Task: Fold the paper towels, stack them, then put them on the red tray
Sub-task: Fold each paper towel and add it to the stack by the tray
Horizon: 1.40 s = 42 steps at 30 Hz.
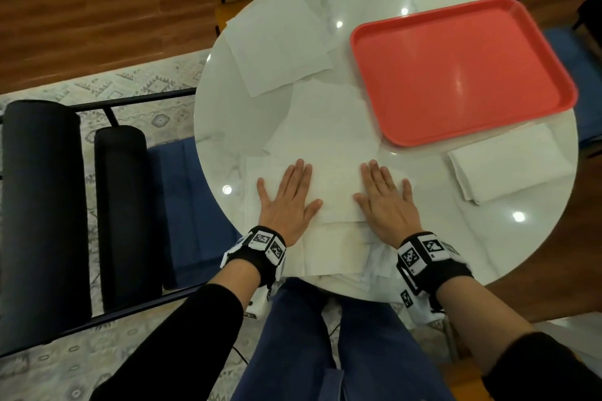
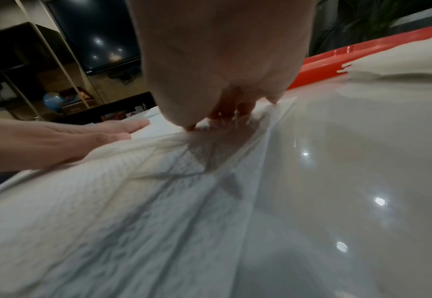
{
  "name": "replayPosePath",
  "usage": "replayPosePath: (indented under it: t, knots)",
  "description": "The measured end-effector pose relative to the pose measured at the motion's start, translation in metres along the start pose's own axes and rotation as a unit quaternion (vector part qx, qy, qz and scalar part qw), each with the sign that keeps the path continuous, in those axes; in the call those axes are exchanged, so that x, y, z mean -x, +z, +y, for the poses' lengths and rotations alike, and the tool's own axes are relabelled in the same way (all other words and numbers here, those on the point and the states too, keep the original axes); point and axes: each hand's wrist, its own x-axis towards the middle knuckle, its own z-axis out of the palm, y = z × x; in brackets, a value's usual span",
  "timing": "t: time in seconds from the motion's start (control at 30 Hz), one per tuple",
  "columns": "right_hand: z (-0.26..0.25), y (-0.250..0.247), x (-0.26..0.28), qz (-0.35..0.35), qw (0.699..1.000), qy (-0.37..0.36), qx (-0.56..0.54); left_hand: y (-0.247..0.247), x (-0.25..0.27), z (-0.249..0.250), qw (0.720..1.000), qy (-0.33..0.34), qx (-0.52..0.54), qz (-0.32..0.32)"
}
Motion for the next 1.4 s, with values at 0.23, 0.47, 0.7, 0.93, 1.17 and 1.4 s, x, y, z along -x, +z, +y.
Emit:
replayPosePath:
  t: [0.23,0.47,0.7,0.93,1.17,1.4]
  knots:
    - [-0.004,-0.003,0.002,0.004,1.000,-0.008,-0.002,-0.023,-0.009,0.017,0.992,-0.012,0.009,0.126]
    - [0.002,-0.058,0.004,-0.005,0.997,-0.050,-0.059,-0.073,-0.011,0.046,0.994,-0.001,0.096,0.055]
    - [0.077,-0.126,0.023,0.027,0.917,-0.066,-0.394,-0.132,0.001,0.094,0.930,0.048,0.357,0.070]
    - [0.173,-0.140,0.041,0.091,0.802,0.019,-0.590,-0.115,0.001,0.124,0.901,0.010,0.430,0.053]
    - [0.283,-0.136,0.019,0.127,0.799,0.134,-0.573,-0.058,0.053,0.082,0.900,-0.150,0.401,0.081]
    - [0.330,-0.132,-0.019,0.127,0.864,0.180,-0.452,-0.002,0.134,0.033,0.832,-0.350,0.421,0.087]
